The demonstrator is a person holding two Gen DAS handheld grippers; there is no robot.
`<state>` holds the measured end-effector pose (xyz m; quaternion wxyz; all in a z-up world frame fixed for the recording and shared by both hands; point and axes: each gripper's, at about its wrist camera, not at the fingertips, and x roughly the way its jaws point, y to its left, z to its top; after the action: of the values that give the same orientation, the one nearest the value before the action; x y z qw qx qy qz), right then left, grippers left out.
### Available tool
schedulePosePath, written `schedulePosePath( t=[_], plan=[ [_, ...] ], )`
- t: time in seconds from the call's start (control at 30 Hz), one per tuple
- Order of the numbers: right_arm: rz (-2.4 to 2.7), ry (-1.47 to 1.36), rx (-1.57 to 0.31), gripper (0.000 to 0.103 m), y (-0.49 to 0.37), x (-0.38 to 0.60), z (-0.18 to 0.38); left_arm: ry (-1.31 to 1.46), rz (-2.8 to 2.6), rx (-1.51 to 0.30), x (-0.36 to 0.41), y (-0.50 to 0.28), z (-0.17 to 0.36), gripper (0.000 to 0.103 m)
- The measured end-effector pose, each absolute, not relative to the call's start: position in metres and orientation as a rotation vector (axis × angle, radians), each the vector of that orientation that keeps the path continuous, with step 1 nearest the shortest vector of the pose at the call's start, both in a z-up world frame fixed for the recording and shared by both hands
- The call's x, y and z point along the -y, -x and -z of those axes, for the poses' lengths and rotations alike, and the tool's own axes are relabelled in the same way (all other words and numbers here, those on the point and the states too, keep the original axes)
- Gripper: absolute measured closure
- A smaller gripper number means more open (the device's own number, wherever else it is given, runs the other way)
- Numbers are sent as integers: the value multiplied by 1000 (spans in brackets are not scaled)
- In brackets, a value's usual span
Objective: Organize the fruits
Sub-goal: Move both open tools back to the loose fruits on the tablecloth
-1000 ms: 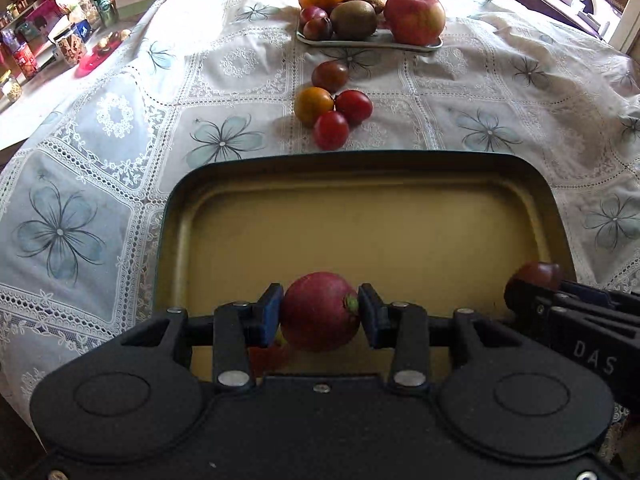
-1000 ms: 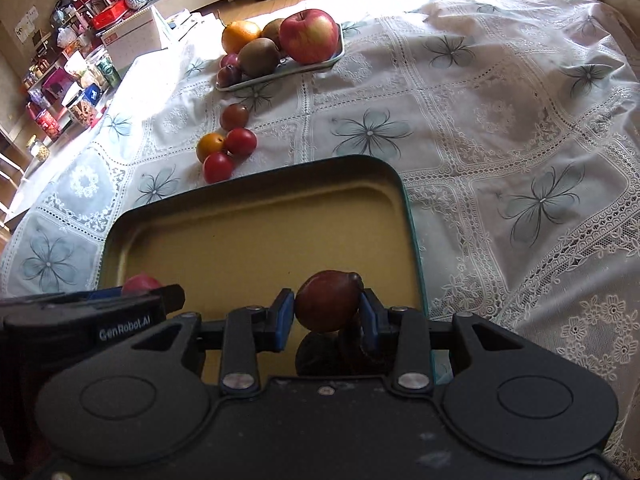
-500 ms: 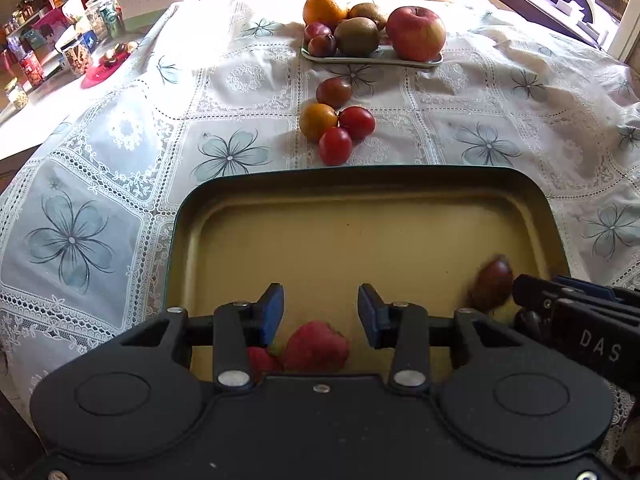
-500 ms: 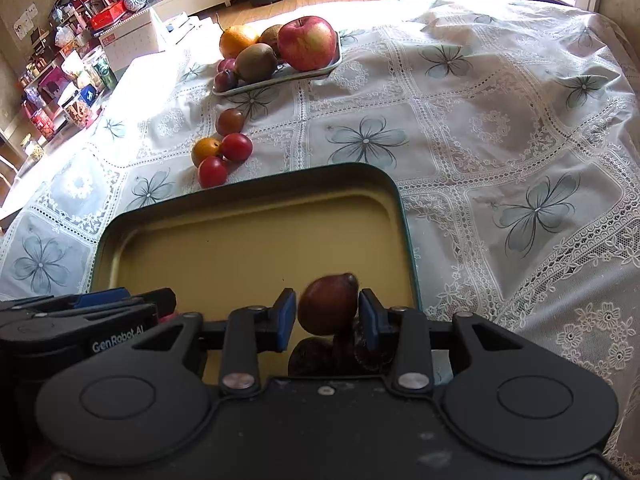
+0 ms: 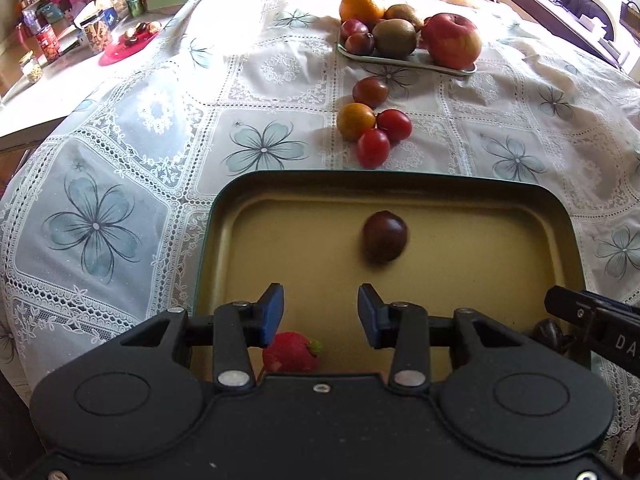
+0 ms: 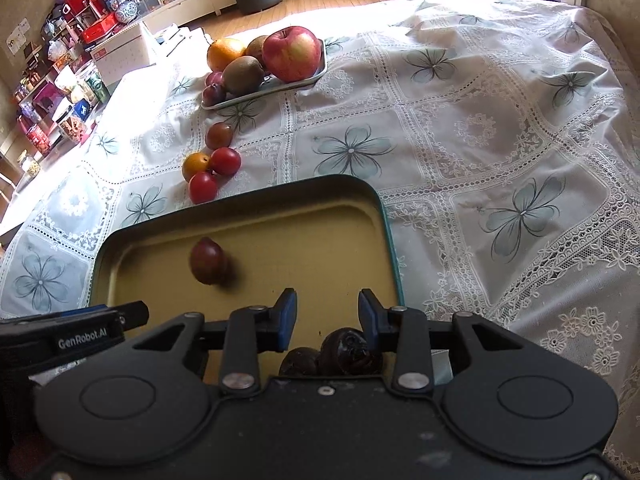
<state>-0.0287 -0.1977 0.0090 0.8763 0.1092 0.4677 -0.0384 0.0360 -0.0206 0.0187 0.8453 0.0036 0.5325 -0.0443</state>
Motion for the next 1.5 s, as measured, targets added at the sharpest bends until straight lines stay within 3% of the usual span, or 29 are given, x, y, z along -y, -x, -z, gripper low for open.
schedulePosePath(
  t=[0.83,1.2,1.5],
  plan=[
    [32,-217,-1001,66,8,190,-15,-44,46,-1130,12,-73,-18,54],
    [-17,-207,-990,66,-95,171,-32,-51,-9,-1127,0,-146,-17,54],
    [-19,-225,-1081,66,-168,151,4,-45,-34,-1169,-10,-173,-4,54]
  ],
)
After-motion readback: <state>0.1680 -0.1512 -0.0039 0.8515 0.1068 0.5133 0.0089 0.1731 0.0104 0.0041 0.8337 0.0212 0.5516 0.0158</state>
